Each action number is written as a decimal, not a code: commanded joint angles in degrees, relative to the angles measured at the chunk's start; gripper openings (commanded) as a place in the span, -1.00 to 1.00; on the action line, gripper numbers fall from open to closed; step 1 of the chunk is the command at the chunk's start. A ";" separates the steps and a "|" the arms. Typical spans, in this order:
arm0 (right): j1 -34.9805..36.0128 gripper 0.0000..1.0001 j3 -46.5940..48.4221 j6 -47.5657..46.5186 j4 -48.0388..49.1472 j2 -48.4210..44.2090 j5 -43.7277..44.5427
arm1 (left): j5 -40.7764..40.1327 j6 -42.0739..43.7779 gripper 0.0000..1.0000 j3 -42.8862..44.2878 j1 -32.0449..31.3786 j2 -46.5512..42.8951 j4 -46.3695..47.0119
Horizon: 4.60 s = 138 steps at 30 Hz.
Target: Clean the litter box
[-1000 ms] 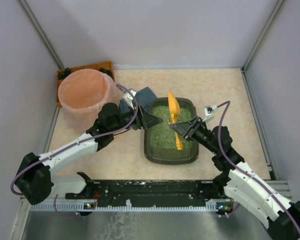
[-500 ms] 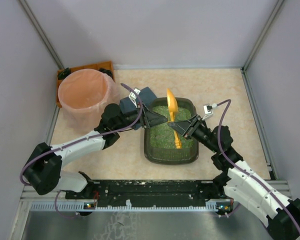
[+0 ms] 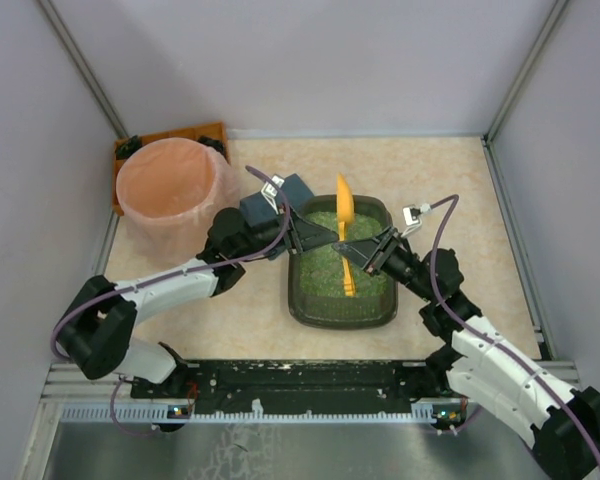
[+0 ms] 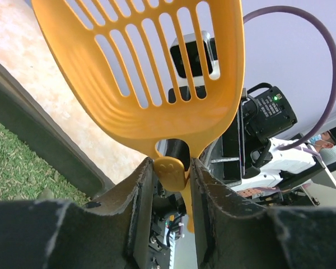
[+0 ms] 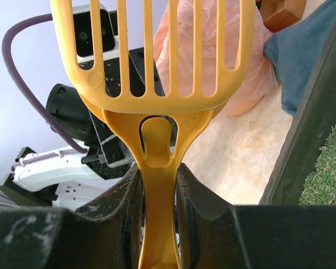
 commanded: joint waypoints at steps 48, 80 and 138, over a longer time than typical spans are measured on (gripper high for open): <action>15.45 -0.93 16.35 -31.08 -32.22 4.25 31.76 | -32.66 8.19 -0.55 21.16 -7.82 -1.63 -47.99; 0.64 -1.00 15.70 -9.45 -18.67 -0.01 -3.44 | -6.77 7.49 0.36 5.22 -2.44 -3.55 -6.52; 2.45 -0.25 4.62 1.66 7.90 3.13 2.53 | -22.67 -11.39 -1.00 2.02 -3.99 0.16 10.38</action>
